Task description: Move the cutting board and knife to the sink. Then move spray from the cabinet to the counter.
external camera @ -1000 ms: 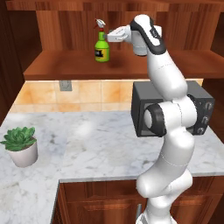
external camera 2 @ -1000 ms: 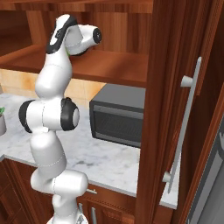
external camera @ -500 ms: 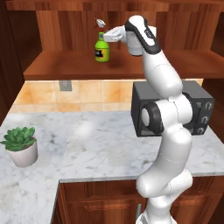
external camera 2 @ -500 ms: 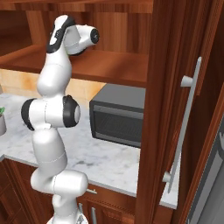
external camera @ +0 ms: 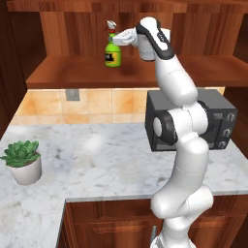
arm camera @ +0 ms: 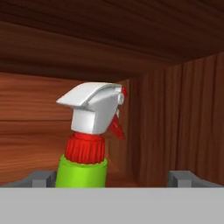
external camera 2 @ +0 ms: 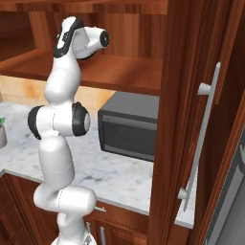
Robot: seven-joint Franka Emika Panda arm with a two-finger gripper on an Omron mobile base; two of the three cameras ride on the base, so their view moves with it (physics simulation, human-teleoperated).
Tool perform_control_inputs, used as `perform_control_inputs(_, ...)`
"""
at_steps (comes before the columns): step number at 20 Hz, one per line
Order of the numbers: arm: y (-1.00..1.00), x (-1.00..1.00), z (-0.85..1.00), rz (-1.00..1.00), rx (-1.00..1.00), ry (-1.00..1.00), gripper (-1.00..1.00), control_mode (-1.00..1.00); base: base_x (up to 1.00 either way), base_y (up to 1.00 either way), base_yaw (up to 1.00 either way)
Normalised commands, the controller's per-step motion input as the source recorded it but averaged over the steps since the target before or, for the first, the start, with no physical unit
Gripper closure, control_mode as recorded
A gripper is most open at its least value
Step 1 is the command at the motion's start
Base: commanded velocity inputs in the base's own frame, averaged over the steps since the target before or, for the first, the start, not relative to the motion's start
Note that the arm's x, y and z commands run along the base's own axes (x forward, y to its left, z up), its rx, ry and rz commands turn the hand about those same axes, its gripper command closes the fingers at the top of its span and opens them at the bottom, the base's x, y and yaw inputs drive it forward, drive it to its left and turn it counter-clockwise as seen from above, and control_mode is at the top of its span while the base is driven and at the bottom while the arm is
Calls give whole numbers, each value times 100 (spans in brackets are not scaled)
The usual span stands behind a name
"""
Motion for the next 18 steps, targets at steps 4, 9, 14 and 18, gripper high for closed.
perform_control_inputs(4,15,6,-4,0,0,0,-100,-100,0,0,0)
perform_control_inputs(9,21,0,0,0,0,0,100,-100,0,0,0)
perform_control_inputs(14,0,-14,1,0,0,0,100,-100,0,0,0)
perform_control_inputs(18,0,-66,8,-3,0,0,100,-100,0,0,0)
